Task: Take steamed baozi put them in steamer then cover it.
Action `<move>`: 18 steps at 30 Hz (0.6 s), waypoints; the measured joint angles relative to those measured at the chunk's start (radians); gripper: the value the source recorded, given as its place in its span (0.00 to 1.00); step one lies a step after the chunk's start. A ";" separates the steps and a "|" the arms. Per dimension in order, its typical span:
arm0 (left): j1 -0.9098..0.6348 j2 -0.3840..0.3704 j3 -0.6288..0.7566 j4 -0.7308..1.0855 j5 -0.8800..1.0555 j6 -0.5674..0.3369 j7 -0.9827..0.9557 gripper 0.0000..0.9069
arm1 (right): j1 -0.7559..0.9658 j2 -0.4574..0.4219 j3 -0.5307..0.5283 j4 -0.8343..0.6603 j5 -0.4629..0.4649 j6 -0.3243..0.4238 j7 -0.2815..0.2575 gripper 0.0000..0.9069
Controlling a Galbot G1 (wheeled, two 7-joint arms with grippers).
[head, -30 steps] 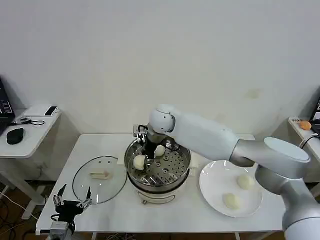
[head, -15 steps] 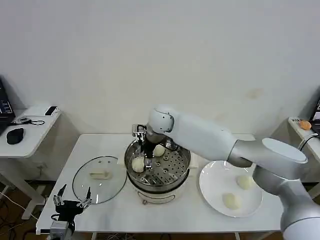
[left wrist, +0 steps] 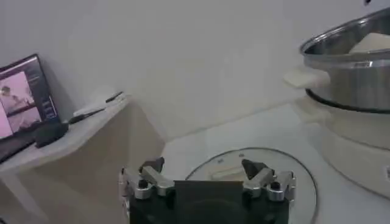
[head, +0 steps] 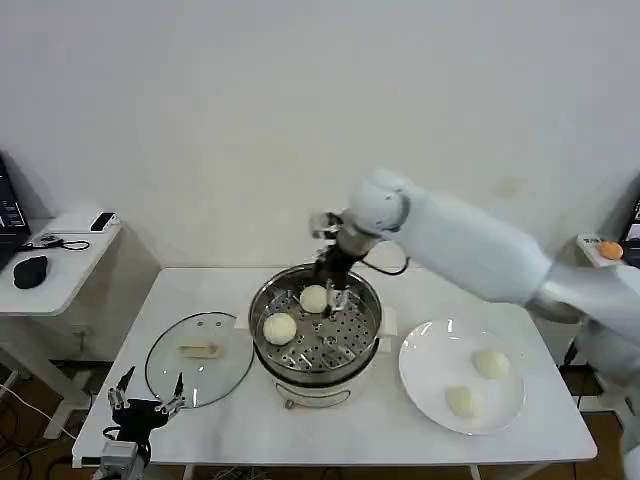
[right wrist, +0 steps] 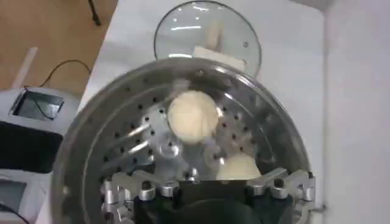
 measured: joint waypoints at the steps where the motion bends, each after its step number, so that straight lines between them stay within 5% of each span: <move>1: 0.001 0.001 0.002 -0.001 0.000 0.000 0.000 1.00 | 0.001 -0.026 0.004 0.014 -0.001 0.003 -0.005 1.00; 18: 0.015 -0.007 0.039 -0.016 0.011 0.000 -0.002 1.00 | -0.202 -0.398 0.122 0.190 -0.139 0.090 -0.059 1.00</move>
